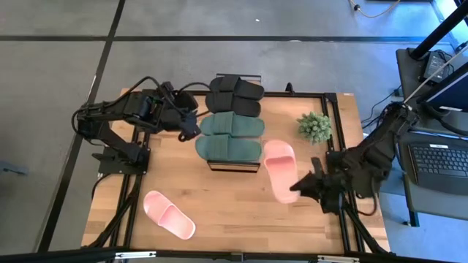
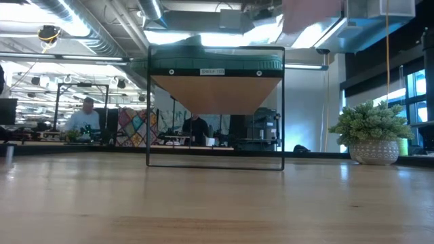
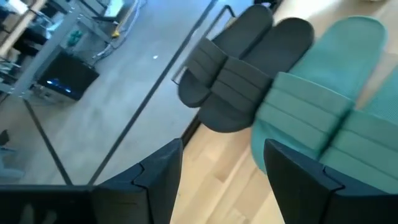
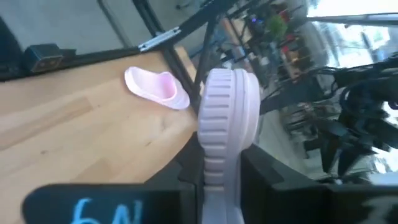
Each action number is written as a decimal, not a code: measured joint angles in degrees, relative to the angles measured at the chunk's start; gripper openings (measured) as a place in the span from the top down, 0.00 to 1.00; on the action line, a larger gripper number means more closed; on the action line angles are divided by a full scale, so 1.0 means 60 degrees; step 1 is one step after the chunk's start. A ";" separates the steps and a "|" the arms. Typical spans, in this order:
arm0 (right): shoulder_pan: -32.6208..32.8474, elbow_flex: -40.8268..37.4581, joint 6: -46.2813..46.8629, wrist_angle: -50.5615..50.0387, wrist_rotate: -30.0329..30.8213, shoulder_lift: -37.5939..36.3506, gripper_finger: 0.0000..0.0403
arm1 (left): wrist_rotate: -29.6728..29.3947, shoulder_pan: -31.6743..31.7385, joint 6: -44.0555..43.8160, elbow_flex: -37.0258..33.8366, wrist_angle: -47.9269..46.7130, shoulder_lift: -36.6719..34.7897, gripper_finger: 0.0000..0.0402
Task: Pick and place slides into the shelf
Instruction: Put the top pink slipper under the shelf
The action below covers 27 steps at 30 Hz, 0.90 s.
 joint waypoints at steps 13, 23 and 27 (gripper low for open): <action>0.1655 -0.3232 0.0828 0.2489 0.1107 -0.1088 0.84 | 0.2309 0.0862 0.1236 -0.2476 0.3008 -0.1402 0.46; 0.2054 -0.5151 0.1425 0.4269 0.1061 -0.1414 0.84 | 0.4931 0.1552 0.2678 -0.6608 0.7119 -0.4387 0.46; 0.2043 -0.5914 0.1391 0.4994 0.1059 -0.1414 0.84 | 0.6228 0.1929 0.3235 -0.8164 0.8817 -0.5314 0.46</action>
